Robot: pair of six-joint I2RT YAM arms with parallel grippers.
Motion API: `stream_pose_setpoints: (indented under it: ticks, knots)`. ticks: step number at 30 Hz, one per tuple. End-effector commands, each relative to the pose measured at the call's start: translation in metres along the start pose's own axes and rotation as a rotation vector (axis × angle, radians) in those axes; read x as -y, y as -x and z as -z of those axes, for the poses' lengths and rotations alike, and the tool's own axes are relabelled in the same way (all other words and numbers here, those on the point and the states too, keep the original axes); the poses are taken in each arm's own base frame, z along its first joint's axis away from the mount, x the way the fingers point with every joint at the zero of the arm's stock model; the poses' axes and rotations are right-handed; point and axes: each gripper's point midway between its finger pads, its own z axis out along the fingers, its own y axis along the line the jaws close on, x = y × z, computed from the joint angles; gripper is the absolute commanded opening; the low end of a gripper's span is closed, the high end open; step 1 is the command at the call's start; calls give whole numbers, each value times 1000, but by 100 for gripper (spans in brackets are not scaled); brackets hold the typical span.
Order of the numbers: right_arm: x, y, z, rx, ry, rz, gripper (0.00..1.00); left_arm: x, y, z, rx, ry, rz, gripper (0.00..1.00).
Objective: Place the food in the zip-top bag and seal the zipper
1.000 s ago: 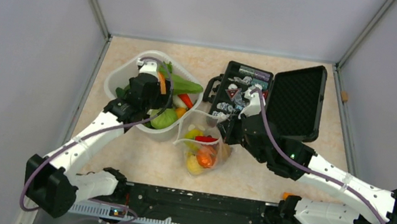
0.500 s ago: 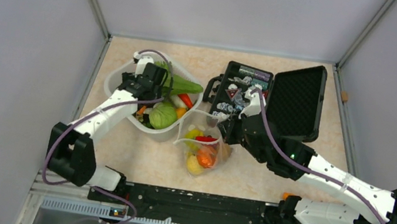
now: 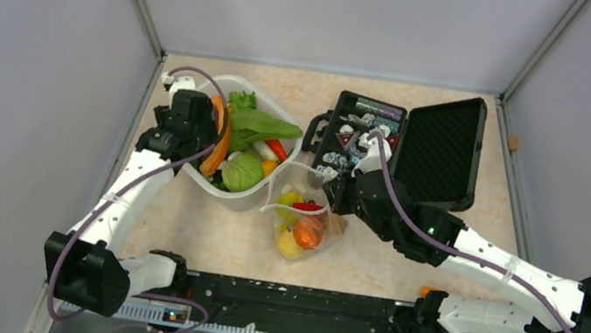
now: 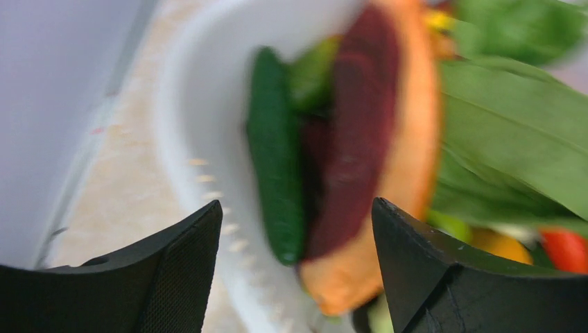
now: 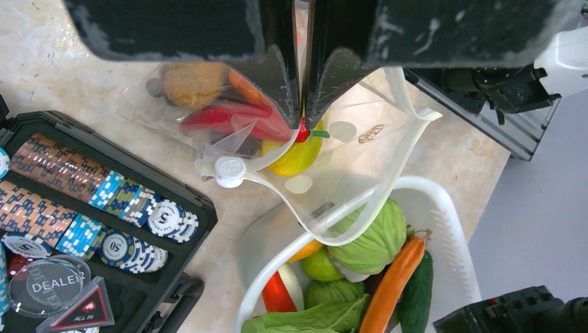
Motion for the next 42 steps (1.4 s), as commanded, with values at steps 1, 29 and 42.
stream_pose_setpoints:
  ticks: [1,29,42]
  knots:
    - [-8,19,2,51,20,-14,5,83,16,52,26,-574,-30,79]
    - [-10,14,-10,24,-14,-21,5,229,-56,48,-154,-1094,-170,77]
    - [-8,15,-6,28,-11,-24,5,190,25,18,356,-796,106,83]
